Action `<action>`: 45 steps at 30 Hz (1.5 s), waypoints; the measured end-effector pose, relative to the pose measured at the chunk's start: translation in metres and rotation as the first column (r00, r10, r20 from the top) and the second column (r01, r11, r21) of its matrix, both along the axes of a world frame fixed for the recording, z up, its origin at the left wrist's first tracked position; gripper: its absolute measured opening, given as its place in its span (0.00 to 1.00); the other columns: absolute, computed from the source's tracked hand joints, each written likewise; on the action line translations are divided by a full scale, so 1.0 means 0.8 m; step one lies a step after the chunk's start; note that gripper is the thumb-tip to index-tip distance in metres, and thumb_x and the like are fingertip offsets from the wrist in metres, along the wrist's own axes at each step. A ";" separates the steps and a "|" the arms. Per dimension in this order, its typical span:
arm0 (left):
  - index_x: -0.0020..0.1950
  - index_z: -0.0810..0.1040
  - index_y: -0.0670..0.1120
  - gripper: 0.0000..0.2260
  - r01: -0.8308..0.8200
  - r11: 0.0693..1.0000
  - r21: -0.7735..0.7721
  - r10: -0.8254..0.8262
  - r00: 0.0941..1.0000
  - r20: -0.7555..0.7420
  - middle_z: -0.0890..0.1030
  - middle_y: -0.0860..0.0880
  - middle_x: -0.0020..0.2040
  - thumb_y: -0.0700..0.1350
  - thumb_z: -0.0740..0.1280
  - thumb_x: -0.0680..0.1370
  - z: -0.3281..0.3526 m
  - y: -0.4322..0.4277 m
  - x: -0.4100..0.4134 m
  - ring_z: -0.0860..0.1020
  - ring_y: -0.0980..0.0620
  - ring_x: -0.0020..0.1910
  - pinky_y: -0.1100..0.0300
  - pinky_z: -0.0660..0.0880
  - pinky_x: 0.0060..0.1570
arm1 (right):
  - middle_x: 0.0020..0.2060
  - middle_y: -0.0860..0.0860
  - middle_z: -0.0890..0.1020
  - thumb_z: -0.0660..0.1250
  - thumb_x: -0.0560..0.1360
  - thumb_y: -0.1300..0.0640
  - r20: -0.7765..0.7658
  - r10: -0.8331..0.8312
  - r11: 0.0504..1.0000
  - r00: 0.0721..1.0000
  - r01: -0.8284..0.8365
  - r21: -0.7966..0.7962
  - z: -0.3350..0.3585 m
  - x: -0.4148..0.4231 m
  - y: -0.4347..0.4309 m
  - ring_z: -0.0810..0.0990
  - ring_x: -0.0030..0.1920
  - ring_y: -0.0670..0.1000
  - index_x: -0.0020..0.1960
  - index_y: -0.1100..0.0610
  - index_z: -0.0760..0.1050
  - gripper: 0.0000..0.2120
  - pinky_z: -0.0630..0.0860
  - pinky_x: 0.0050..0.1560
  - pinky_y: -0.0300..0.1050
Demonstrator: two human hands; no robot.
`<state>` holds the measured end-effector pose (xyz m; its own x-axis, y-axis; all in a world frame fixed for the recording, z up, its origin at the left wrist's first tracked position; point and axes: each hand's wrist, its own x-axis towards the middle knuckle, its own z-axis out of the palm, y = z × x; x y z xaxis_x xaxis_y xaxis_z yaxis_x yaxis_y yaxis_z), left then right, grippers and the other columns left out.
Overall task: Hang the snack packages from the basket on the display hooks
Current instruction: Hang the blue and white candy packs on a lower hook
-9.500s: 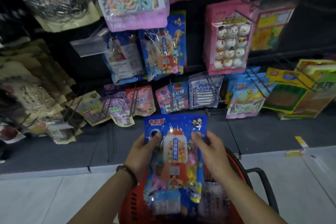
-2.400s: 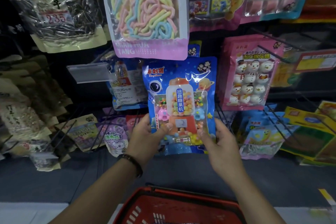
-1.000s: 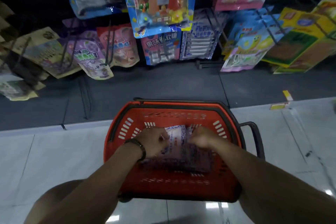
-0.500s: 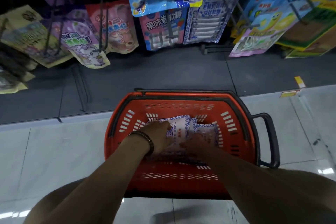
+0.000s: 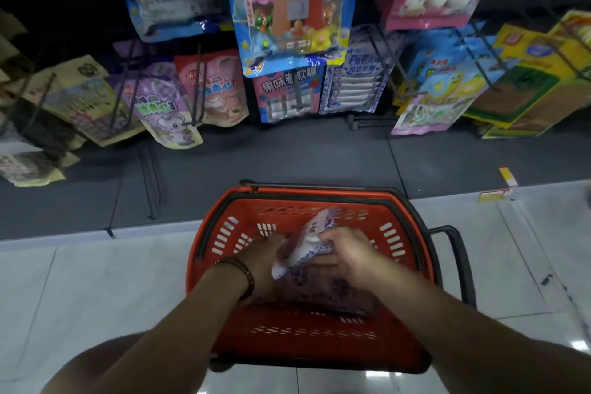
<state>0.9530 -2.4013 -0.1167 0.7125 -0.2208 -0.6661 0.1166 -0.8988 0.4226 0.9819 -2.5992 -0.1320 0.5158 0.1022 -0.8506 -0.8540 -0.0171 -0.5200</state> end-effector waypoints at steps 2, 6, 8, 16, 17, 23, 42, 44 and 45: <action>0.81 0.60 0.56 0.43 -0.011 0.998 -0.058 0.014 0.999 0.052 0.71 0.47 0.76 0.58 0.77 0.71 0.009 -0.007 -0.013 0.74 0.45 0.72 0.58 0.71 0.68 | 0.60 0.59 0.80 0.64 0.81 0.63 0.078 0.022 0.999 0.997 -0.025 0.039 0.021 0.004 -0.020 0.89 0.44 0.67 0.65 0.64 0.74 0.14 0.86 0.45 0.64; 0.80 0.61 0.58 0.46 -0.108 0.982 -0.157 0.134 0.976 0.171 0.73 0.52 0.72 0.65 0.74 0.65 0.009 -0.017 -0.024 0.74 0.50 0.70 0.60 0.71 0.67 | 0.62 0.63 0.84 0.67 0.78 0.64 0.223 0.080 0.991 0.972 -0.101 0.087 0.049 0.008 -0.044 0.89 0.49 0.67 0.60 0.62 0.79 0.11 0.86 0.54 0.64; 0.81 0.58 0.58 0.50 -0.106 0.977 -0.186 0.146 0.965 0.219 0.68 0.54 0.75 0.63 0.79 0.64 0.008 -0.019 -0.028 0.70 0.51 0.73 0.57 0.70 0.72 | 0.59 0.63 0.86 0.70 0.73 0.65 0.268 0.130 0.984 0.954 -0.158 0.082 0.055 0.008 -0.054 0.88 0.54 0.62 0.58 0.64 0.83 0.14 0.86 0.51 0.59; 0.82 0.49 0.63 0.66 -0.204 0.898 -0.390 0.327 0.903 0.279 0.59 0.58 0.81 0.70 0.84 0.53 0.021 -0.019 -0.010 0.62 0.54 0.80 0.46 0.67 0.76 | 0.44 0.56 0.88 0.67 0.71 0.67 0.454 0.207 0.949 0.867 -0.291 0.122 0.084 0.029 -0.120 0.85 0.45 0.55 0.44 0.56 0.89 0.13 0.79 0.47 0.44; 0.82 0.50 0.62 0.65 -0.256 0.854 -0.453 0.378 0.903 0.204 0.64 0.58 0.80 0.67 0.85 0.54 0.022 -0.018 -0.005 0.65 0.54 0.79 0.46 0.69 0.76 | 0.46 0.58 0.89 0.68 0.69 0.65 0.457 0.213 0.941 0.864 -0.307 0.141 0.085 0.032 -0.123 0.86 0.46 0.56 0.46 0.57 0.89 0.13 0.80 0.47 0.44; 0.83 0.50 0.62 0.64 -0.284 0.865 -0.414 0.417 0.866 0.277 0.58 0.61 0.81 0.69 0.84 0.56 0.028 -0.032 0.002 0.60 0.58 0.78 0.50 0.64 0.77 | 0.48 0.63 0.88 0.68 0.72 0.64 0.462 0.119 0.961 0.879 -0.219 0.168 0.095 0.049 -0.129 0.85 0.48 0.61 0.49 0.56 0.90 0.12 0.79 0.51 0.53; 0.61 0.83 0.45 0.12 -0.501 0.506 -0.702 0.703 0.711 0.000 0.88 0.52 0.54 0.39 0.73 0.78 0.082 -0.099 0.003 0.87 0.54 0.53 0.59 0.84 0.54 | 0.54 0.55 0.83 0.76 0.77 0.45 0.632 0.273 0.956 0.725 -0.133 -0.260 0.083 0.091 -0.164 0.83 0.53 0.59 0.61 0.54 0.76 0.19 0.78 0.54 0.54; 0.61 0.83 0.46 0.12 -0.489 0.510 -0.708 0.701 0.713 0.012 0.88 0.51 0.54 0.40 0.74 0.78 0.085 -0.103 0.010 0.87 0.53 0.53 0.61 0.84 0.51 | 0.52 0.60 0.85 0.75 0.79 0.47 0.685 0.238 0.971 0.689 -0.176 -0.160 0.080 0.097 -0.170 0.84 0.53 0.65 0.56 0.54 0.81 0.13 0.77 0.51 0.53; 0.61 0.83 0.46 0.12 -0.485 0.513 -0.708 0.703 0.711 0.021 0.89 0.51 0.53 0.40 0.74 0.78 0.086 -0.103 0.013 0.87 0.53 0.53 0.61 0.83 0.50 | 0.50 0.61 0.86 0.74 0.79 0.47 0.705 0.232 0.972 0.670 -0.192 -0.138 0.081 0.096 -0.170 0.84 0.52 0.65 0.54 0.54 0.82 0.11 0.77 0.51 0.53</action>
